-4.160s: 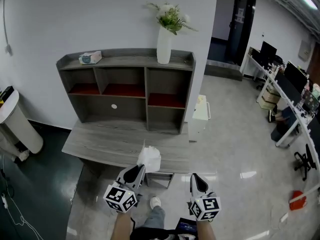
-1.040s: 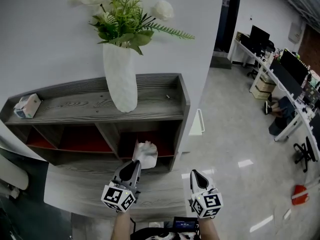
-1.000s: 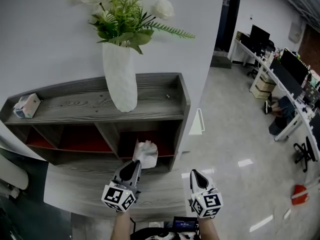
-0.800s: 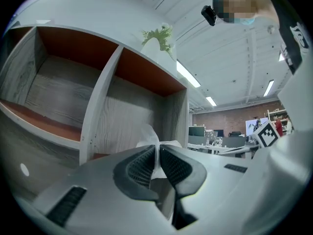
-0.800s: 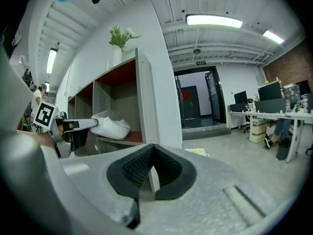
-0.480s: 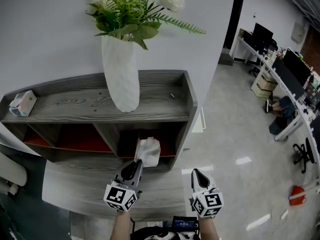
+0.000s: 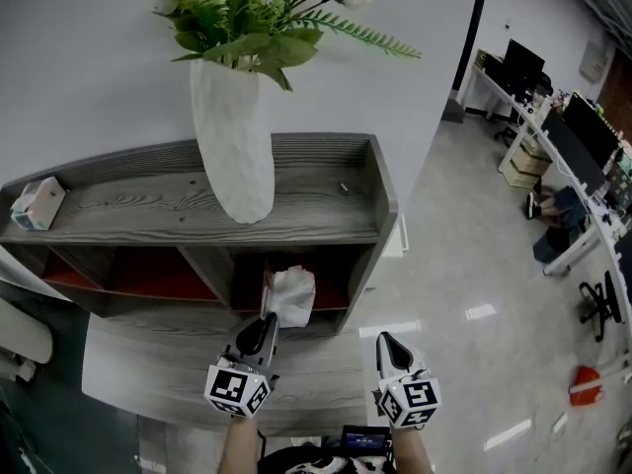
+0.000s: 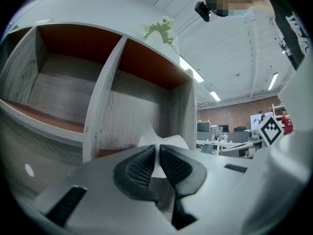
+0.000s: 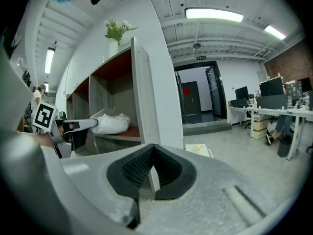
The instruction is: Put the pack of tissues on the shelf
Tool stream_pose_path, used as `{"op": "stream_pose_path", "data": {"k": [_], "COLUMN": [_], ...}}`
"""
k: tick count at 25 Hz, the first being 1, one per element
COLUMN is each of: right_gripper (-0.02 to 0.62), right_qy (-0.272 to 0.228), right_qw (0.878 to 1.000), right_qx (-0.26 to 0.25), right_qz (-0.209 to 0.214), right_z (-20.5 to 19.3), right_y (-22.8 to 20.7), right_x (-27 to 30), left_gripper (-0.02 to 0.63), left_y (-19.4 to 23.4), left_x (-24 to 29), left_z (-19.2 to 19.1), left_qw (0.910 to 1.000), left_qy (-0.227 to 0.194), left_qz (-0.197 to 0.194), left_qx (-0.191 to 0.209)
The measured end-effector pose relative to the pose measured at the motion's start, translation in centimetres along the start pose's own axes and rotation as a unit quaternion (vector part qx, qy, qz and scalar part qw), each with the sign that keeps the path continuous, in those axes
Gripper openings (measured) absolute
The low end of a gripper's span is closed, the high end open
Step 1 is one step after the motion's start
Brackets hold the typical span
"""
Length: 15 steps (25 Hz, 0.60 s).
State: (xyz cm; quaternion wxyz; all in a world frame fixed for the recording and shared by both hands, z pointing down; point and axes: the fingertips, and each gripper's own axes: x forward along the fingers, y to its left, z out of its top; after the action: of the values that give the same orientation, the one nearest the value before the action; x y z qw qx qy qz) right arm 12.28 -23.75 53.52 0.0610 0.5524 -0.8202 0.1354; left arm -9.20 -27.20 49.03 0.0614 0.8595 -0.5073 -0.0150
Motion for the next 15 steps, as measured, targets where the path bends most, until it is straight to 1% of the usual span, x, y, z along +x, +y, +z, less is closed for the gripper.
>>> {"op": "stream_pose_path", "data": {"k": [7,15], "right_gripper": [0.003,0.003], "right_qy": [0.007,0.017], "right_qw": [1.0,1.0], "right_qx": [-0.003,-0.005], "right_qz": [-0.002,0.005], "right_z": [0.2,-0.1], "right_y": [-1.0,-1.2], "right_x": [0.8,2.2], "left_gripper": [0.028,0.028], "left_y": [0.5,1.0], "left_x": [1.0,1.9], "left_z": [-0.2,-0.1], "left_qw": [1.0,0.9999], "left_qy": [0.0,0.004], "left_qz": [0.009,0.014], "left_qx": [-0.004,0.002]}}
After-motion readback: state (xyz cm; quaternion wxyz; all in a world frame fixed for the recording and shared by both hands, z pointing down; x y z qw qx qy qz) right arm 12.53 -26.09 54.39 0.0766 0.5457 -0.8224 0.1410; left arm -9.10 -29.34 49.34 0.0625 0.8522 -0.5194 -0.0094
